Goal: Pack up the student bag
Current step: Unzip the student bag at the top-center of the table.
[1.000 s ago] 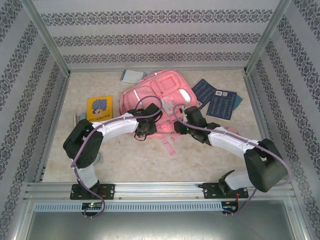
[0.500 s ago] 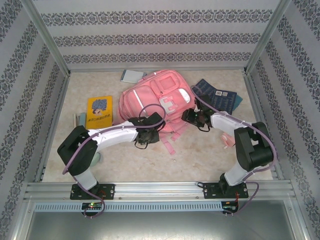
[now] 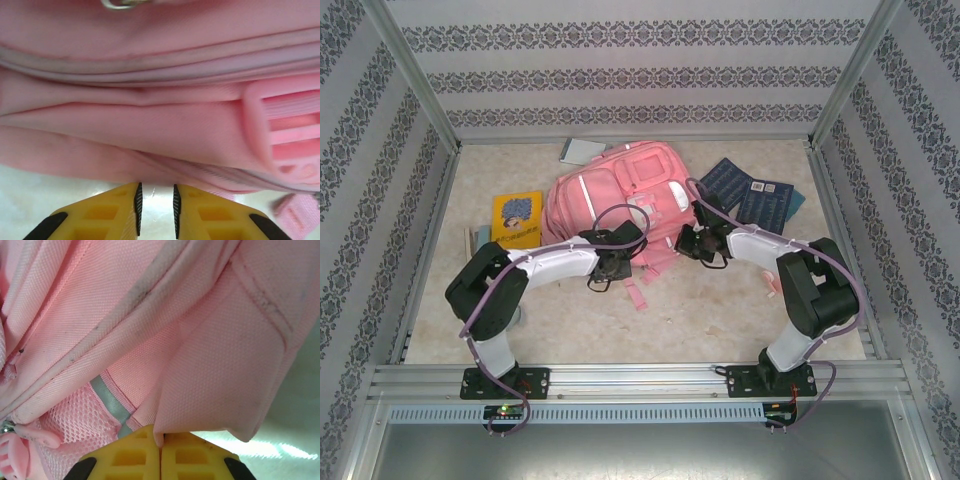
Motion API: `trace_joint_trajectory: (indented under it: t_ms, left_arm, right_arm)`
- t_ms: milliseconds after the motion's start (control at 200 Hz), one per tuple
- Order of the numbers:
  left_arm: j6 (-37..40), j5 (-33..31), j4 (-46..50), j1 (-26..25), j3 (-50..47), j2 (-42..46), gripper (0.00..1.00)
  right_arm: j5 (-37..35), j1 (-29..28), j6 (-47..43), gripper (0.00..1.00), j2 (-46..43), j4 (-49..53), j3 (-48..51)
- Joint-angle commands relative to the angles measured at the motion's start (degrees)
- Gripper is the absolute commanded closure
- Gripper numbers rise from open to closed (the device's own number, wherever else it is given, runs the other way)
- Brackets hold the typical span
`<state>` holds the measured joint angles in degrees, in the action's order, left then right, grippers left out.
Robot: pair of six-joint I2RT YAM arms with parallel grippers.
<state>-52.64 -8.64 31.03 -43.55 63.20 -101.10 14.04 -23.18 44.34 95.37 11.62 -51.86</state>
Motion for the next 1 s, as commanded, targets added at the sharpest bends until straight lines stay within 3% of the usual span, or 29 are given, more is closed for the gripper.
trace_joint_trajectory:
  t_ms: [0, 325, 500, 824, 994]
  left_arm:
    - [3.8, -0.8, -5.3, -2.6, -2.6, 3.9, 0.71]
    - [3.8, -4.7, -15.1, -9.4, -5.7, 2.8, 0.72]
    - [1.9, -4.8, -21.6, -9.5, -7.5, 2.3, 0.71]
    - [-4.4, -7.3, -18.8, -9.3, -6.2, -0.2, 0.77]
    - [-6.1, -5.5, -23.1, -8.5, -7.7, -0.6, 0.76]
  right_arm:
    - [2.1, -1.0, 3.5, 1.0, -1.1, 1.6, 1.5]
    - [3.6, -2.3, 6.0, 1.0, -0.5, 0.6, 0.8]
    - [3.9, -2.5, 5.9, 1.0, -0.3, 0.7, 1.0]
    - [4.2, -2.7, 5.7, 1.0, -0.8, 0.9, 1.2]
    - [4.3, -2.8, 5.6, 1.0, -0.6, 0.8, 1.1]
